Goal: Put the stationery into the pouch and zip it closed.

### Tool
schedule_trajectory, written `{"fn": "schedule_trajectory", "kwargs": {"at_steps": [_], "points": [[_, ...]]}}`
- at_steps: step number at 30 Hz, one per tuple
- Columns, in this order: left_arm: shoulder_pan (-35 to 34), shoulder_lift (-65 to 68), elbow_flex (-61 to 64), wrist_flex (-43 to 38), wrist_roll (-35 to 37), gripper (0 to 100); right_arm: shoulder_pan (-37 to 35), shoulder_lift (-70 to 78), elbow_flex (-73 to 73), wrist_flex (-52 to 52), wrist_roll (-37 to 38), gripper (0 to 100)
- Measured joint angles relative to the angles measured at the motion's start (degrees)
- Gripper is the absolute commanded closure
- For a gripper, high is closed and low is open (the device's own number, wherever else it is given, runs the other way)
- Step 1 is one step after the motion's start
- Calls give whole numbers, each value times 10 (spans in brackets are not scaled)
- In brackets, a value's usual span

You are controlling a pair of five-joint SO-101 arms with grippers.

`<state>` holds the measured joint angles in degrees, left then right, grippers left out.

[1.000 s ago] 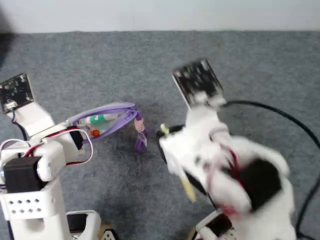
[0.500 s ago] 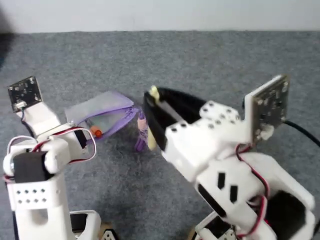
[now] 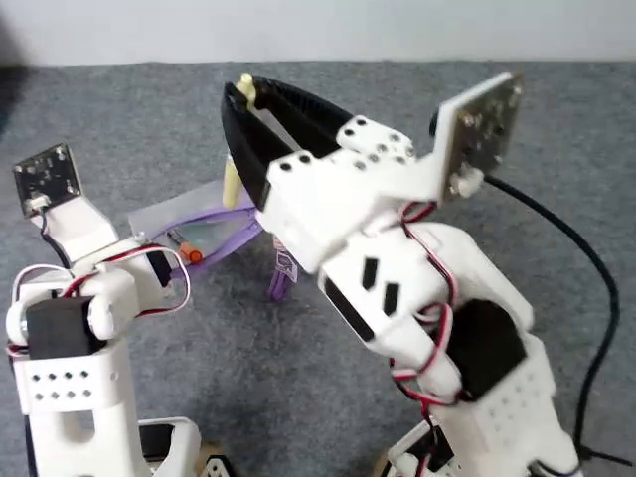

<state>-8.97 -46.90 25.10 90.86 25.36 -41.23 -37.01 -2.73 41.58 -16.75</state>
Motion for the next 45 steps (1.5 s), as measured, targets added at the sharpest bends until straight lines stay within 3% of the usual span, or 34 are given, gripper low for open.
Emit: {"fn": "schedule_trajectory", "kwargs": {"at_steps": [11,30,35,45], "points": [[0,4,-73,0,69,988,-6,20,46,-33,-31,991],[0,4,-73,0,73,988,-19,21,376,-340,-4,954],[0,4,-73,0,73,988,-49,21,408,-330,-3,781],[0,4,-73,0,73,988,-18,11,361,-215,-12,910]]}}
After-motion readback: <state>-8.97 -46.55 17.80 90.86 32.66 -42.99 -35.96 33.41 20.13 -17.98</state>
